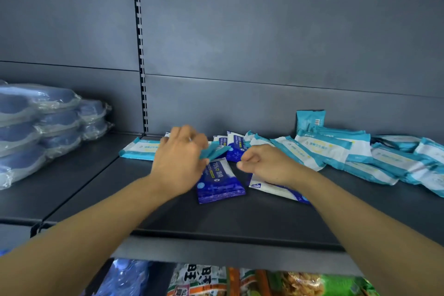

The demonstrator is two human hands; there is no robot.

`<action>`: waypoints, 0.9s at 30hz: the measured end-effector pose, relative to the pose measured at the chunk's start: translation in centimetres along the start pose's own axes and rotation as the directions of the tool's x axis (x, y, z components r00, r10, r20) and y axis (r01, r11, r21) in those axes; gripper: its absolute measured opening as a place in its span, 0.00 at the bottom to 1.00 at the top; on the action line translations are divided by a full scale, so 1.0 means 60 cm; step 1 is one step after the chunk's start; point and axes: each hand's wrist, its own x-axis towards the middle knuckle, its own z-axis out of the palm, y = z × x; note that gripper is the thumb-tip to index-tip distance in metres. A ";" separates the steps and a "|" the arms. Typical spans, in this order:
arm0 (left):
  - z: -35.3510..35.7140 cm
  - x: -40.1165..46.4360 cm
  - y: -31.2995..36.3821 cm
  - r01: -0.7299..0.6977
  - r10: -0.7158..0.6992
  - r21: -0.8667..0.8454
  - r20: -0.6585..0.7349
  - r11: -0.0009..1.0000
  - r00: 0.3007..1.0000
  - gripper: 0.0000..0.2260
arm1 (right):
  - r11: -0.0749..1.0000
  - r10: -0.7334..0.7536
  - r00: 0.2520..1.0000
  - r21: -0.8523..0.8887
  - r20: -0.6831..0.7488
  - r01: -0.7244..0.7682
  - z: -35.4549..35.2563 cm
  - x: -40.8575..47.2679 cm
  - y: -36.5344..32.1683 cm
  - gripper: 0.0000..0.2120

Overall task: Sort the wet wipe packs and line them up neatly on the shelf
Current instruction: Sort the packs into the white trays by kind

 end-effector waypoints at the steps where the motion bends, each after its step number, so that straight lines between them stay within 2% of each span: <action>1: 0.005 0.013 -0.010 0.086 -0.085 -0.014 0.077 0.996 0.993 0.17 | 0.999 0.007 1.000 -0.031 0.018 -0.007 0.012 0.003 -0.010 0.18; 3: 0.016 0.034 -0.019 0.248 -0.212 -0.107 0.274 0.963 0.938 0.21 | 0.989 0.027 0.999 -0.149 0.038 -0.021 0.032 0.009 -0.027 0.22; 5: 0.027 0.044 -0.015 0.338 -0.250 -0.160 0.406 0.927 0.879 0.21 | 0.969 0.068 0.996 -0.240 0.056 -0.052 0.044 0.014 -0.038 0.22; 9: 0.026 0.043 -0.010 0.381 -0.278 -0.175 0.429 0.908 0.860 0.20 | 0.982 0.147 0.984 -0.132 0.097 -0.133 0.058 0.023 -0.041 0.25; 11: 0.017 0.037 -0.014 0.448 -0.297 -0.259 0.465 0.856 0.834 0.22 | 0.985 0.165 0.983 -0.064 0.084 -0.160 0.061 0.025 -0.040 0.24; 13: 0.007 0.024 -0.022 0.508 -0.314 -0.330 0.492 0.796 0.812 0.26 | 0.987 0.162 0.985 0.004 0.055 -0.162 0.059 0.024 -0.042 0.19; 16: 0.000 -0.002 -0.032 0.520 -0.345 -0.292 0.483 0.803 0.805 0.28 | 0.977 0.137 0.991 0.163 -0.001 -0.135 0.043 0.017 -0.041 0.11; 19: -0.005 -0.019 -0.037 0.504 -0.348 -0.223 0.497 0.835 0.795 0.28 | 0.975 0.120 0.991 0.196 -0.061 -0.106 0.009 0.001 -0.034 0.12; 22: -0.013 -0.021 -0.032 0.482 -0.356 -0.157 0.491 0.862 0.795 0.27 | 0.959 0.164 0.974 0.255 -0.157 -0.121 -0.043 -0.016 -0.007 0.12; 25: -0.014 -0.015 -0.009 0.350 -0.350 0.065 0.350 0.934 0.869 0.24 | 0.923 0.200 0.965 0.364 -0.169 -0.127 -0.090 -0.034 0.029 0.06; 27: -0.005 -0.011 0.014 0.249 -0.262 0.081 0.232 0.965 0.937 0.22 | 0.917 0.187 0.966 0.385 -0.179 -0.106 -0.111 -0.044 0.052 0.06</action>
